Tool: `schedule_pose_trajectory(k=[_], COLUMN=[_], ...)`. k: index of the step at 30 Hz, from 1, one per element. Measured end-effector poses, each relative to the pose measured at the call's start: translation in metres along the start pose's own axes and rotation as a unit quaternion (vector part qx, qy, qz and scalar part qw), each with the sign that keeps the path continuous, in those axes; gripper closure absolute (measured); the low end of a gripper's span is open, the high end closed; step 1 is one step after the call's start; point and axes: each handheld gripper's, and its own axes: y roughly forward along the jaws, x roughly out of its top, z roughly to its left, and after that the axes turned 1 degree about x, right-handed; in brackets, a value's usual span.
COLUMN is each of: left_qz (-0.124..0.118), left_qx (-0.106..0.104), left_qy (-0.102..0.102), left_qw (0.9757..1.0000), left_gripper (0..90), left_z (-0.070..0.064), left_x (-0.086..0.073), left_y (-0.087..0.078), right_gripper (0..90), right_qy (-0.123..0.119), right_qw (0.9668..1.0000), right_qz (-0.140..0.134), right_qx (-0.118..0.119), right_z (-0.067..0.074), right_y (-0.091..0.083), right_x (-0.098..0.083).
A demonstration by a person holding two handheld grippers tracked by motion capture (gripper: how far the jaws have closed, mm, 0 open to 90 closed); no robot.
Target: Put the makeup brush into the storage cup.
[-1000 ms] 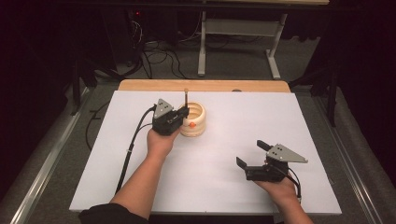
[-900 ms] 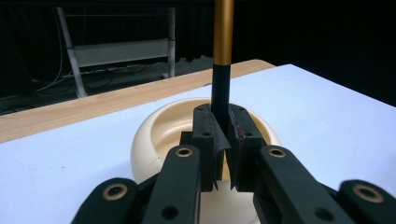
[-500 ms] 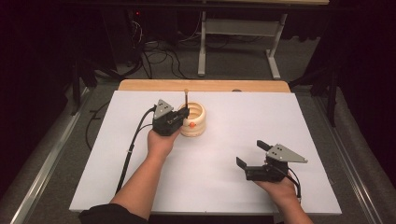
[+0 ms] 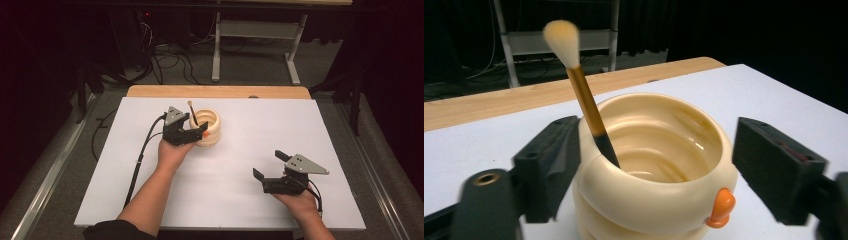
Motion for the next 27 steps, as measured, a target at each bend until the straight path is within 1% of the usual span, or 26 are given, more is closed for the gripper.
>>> schedule_pose_trajectory(k=[6, 9, 15, 17, 21, 23, 26, 27], left_qz=[0.0, 0.002, 0.011, 0.011, 0.012, 0.011, 0.018, 0.022], left_qx=[-0.009, -0.013, -0.01, -0.009, -0.014, -0.013, -0.011, -0.01], left_qy=[0.001, -0.004, -0.001, 0.001, -0.004, -0.002, -0.003, -0.007], left_qw=[1.0, 0.9999, 0.9999, 0.9999, 0.9998, 0.9998, 0.9998, 0.9997], left_gripper=[14.6, 9.9, 0.1, 0.0, 0.0, 0.0, 0.0, 0.0], left_z=[0.0, 0.0, -0.001, -0.002, -0.004, -0.006, -0.006, -0.006], left_x=[0.001, 0.001, 0.002, 0.003, 0.004, 0.003, 0.002, 0.002], left_y=[-0.002, -0.002, -0.005, -0.006, -0.011, -0.015, -0.018, -0.02], right_gripper=[2.4, 2.4, 2.3, 2.4, 2.4, 2.4, 2.4, 2.4], right_qy=[-0.001, -0.001, -0.001, -0.001, -0.001, -0.002, -0.003, -0.002], right_qw=[1.0, 1.0, 1.0, 1.0, 1.0, 1.0, 1.0, 1.0], right_qz=[0.0, 0.0, 0.002, 0.002, 0.001, 0.0, 0.0, 0.0], right_qx=[0.001, 0.001, 0.0, -0.001, -0.001, -0.002, -0.003, -0.002], right_z=[0.0, 0.0, 0.001, 0.001, 0.001, 0.001, 0.001, 0.001], right_y=[0.0, 0.0, 0.001, 0.001, 0.001, 0.001, 0.0, 0.0], right_x=[0.0, 0.0, 0.0, 0.0, 0.0, 0.0, 0.0, 0.0])
